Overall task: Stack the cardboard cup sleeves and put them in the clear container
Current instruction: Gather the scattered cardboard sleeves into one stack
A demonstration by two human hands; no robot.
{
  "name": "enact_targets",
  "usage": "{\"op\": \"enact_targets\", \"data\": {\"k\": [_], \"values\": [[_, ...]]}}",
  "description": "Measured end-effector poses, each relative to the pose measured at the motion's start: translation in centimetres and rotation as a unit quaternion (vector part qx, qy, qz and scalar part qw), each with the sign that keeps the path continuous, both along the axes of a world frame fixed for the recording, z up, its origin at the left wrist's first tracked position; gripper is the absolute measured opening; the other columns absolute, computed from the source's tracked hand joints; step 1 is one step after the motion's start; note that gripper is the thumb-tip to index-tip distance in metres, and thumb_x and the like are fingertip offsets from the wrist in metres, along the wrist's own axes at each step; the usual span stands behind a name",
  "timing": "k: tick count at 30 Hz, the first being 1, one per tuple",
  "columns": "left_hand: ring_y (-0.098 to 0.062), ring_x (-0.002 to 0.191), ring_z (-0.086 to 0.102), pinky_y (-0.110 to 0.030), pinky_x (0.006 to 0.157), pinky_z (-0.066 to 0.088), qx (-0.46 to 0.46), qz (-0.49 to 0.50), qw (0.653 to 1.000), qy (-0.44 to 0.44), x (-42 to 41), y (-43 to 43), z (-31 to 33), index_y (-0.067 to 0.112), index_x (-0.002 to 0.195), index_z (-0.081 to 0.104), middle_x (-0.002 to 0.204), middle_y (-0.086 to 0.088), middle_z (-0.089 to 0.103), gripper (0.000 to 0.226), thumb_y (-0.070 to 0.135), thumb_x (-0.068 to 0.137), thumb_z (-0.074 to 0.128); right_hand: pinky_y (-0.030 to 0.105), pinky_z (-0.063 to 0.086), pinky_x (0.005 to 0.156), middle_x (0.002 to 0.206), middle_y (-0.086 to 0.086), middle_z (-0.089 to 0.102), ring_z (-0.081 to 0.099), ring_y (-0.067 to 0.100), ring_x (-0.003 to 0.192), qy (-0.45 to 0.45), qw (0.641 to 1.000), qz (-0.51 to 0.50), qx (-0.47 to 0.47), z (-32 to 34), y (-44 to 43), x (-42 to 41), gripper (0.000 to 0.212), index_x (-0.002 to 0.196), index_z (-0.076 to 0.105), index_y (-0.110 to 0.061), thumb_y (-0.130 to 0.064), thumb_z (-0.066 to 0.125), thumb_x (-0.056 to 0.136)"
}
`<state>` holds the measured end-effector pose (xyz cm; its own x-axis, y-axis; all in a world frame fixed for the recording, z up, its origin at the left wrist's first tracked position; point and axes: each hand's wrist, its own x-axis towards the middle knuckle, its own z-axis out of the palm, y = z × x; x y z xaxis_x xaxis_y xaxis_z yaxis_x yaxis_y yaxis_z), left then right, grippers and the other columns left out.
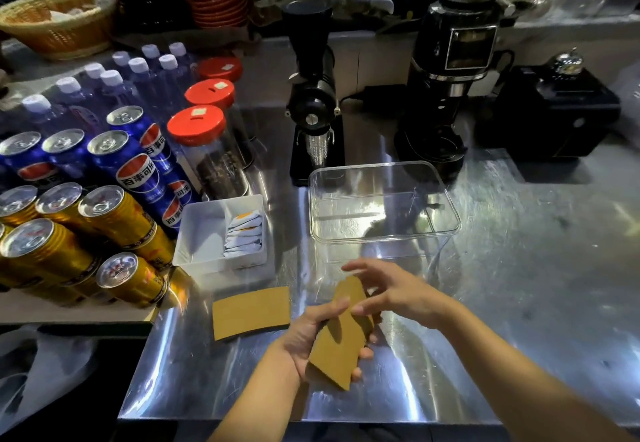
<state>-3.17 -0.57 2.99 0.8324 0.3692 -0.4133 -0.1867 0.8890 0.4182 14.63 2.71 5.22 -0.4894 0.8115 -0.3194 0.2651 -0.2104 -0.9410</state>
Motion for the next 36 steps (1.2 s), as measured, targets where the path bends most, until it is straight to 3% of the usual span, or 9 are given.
{"op": "enact_targets", "data": {"k": [3,7,13,16,20,23,26,30,36], "values": [[-0.023,0.078,0.059,-0.031,0.061,0.050,0.006,-0.014,0.998,0.058,0.2,0.2,0.4,0.004,0.109,0.060,0.097,-0.015,0.061,0.056,0.045,0.073,0.067,0.020,0.048,0.060,0.084,-0.001,0.061,0.059,0.009,0.074,0.032,0.999,0.022,-0.017,-0.6,-0.3,0.6,0.041,0.106,0.059,-0.015,-0.005,0.074,0.069],[-0.030,0.092,0.059,-0.039,0.072,0.047,0.112,0.035,0.982,0.149,-0.5,1.3,0.5,0.007,0.121,0.055,0.115,-0.022,0.057,0.056,0.029,0.072,0.072,0.029,0.052,0.066,0.084,0.006,0.061,0.059,0.017,0.079,0.037,0.996,-0.076,0.005,-2.1,-0.6,2.2,0.028,0.091,0.059,-0.013,0.001,0.072,0.070],[-0.023,0.096,0.061,-0.013,0.065,0.052,0.352,0.234,0.821,0.383,0.6,1.4,-1.9,0.021,0.089,0.061,0.100,-0.011,0.064,0.032,-0.005,0.072,0.068,0.039,0.049,0.070,0.075,0.005,0.053,0.053,0.017,0.074,0.050,0.971,-0.226,0.052,-4.1,-1.6,3.2,0.029,0.080,0.055,-0.015,0.011,0.063,0.073],[-0.013,0.086,0.060,-0.012,0.069,0.049,0.378,0.293,0.788,0.388,1.7,1.0,-2.7,0.023,0.083,0.060,0.088,-0.003,0.063,0.033,-0.009,0.075,0.062,0.022,0.046,0.060,0.070,0.002,0.051,0.050,0.007,0.064,0.061,0.960,-0.264,0.071,-5.0,-2.5,2.6,0.032,0.079,0.052,-0.017,0.013,0.061,0.073],[-0.014,0.080,0.057,-0.031,0.075,0.050,0.321,0.324,0.835,0.309,2.7,0.5,-3.4,0.018,0.087,0.057,0.084,-0.004,0.058,0.021,0.005,0.072,0.063,0.016,0.041,0.054,0.070,0.002,0.052,0.049,0.009,0.061,0.103,0.944,-0.310,0.049,-6.3,-3.4,2.1,0.039,0.076,0.055,-0.026,0.013,0.057,0.072],[-0.021,0.091,0.055,-0.043,0.086,0.047,0.270,0.340,0.851,0.297,3.7,0.6,-3.8,0.018,0.097,0.056,0.095,-0.009,0.056,0.029,0.030,0.072,0.065,0.024,0.042,0.063,0.074,-0.003,0.058,0.052,0.012,0.071,0.154,0.920,-0.358,0.031,-6.9,-3.7,1.2,0.018,0.078,0.059,-0.024,-0.007,0.064,0.075],[-0.014,0.086,0.055,-0.034,0.083,0.046,0.273,0.358,0.830,0.329,4.5,0.7,-4.2,0.019,0.090,0.057,0.091,-0.004,0.057,0.022,0.038,0.081,0.059,0.028,0.040,0.070,0.068,-0.012,0.060,0.053,0.009,0.071,0.164,0.893,-0.418,0.022,-7.0,-3.5,0.2,0.009,0.073,0.063,-0.024,-0.030,0.062,0.080],[-0.008,0.073,0.055,-0.010,0.063,0.044,0.300,0.377,0.791,0.379,5.0,0.9,-4.6,0.020,0.078,0.057,0.077,0.003,0.058,0.019,0.028,0.093,0.047,0.026,0.046,0.082,0.092,-0.004,0.068,0.062,0.012,0.091,0.120,0.882,-0.454,0.041,-7.3,-3.2,-0.1,0.019,0.090,0.066,-0.028,-0.021,0.048,0.092],[-0.006,0.118,0.049,-0.024,0.100,0.037,0.303,0.378,0.808,0.335,4.9,0.9,-4.8,0.029,0.111,0.054,0.127,0.004,0.055,0.020,0.023,0.093,0.046,0.028,0.038,0.099,0.124,-0.002,0.055,0.052,0.011,0.115,0.127,0.879,-0.460,0.024,-7.9,-3.3,-0.2,0.039,0.131,0.043,-0.020,-0.020,0.046,0.093]]}}
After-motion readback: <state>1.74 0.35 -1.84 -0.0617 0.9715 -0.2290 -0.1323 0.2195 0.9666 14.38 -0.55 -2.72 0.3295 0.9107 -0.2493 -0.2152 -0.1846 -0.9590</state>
